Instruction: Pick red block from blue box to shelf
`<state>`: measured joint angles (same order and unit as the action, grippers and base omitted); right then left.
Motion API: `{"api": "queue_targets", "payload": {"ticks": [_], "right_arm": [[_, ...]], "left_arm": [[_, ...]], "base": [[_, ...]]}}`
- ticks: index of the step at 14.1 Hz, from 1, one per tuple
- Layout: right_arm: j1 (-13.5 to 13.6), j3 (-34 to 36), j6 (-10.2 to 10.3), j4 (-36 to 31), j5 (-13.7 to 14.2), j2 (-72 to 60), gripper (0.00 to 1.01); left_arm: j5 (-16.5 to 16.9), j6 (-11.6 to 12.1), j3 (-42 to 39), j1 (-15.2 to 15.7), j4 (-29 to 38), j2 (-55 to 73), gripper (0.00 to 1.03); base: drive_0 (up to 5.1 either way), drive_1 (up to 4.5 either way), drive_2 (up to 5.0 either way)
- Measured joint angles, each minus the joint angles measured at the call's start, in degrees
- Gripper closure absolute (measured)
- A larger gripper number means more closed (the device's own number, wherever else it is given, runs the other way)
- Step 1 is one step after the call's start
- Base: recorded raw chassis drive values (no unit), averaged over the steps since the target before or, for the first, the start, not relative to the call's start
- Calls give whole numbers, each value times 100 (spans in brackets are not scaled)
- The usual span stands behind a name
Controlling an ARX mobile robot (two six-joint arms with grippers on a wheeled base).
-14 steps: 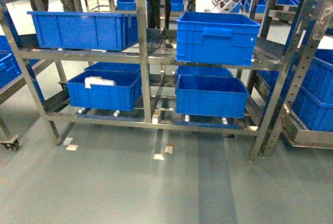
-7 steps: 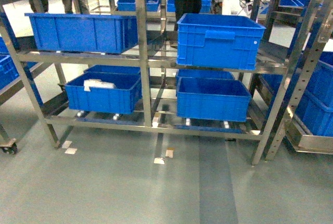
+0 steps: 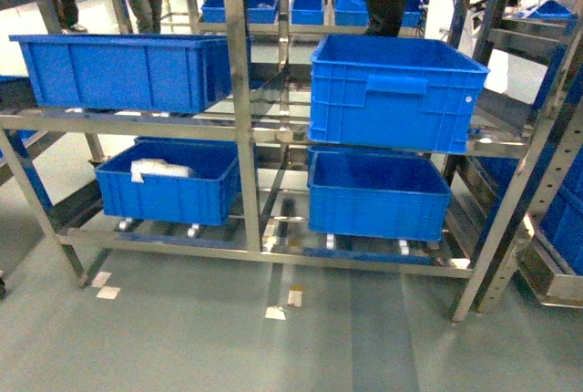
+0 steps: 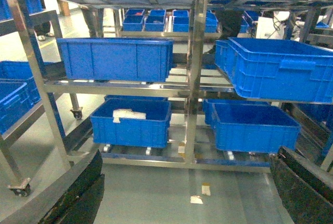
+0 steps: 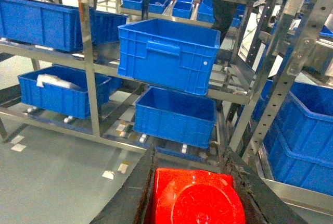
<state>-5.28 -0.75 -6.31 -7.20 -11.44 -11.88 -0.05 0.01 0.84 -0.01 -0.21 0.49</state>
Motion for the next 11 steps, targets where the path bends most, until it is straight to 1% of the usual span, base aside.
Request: {"api": "queue_targets", "payload": {"ticks": [11], "right_arm": [[0, 0, 0, 7, 0, -2, 72]], "left_arm": [[0, 0, 0, 0, -2, 0, 5]], "base": [[-1, 427, -428]]}}
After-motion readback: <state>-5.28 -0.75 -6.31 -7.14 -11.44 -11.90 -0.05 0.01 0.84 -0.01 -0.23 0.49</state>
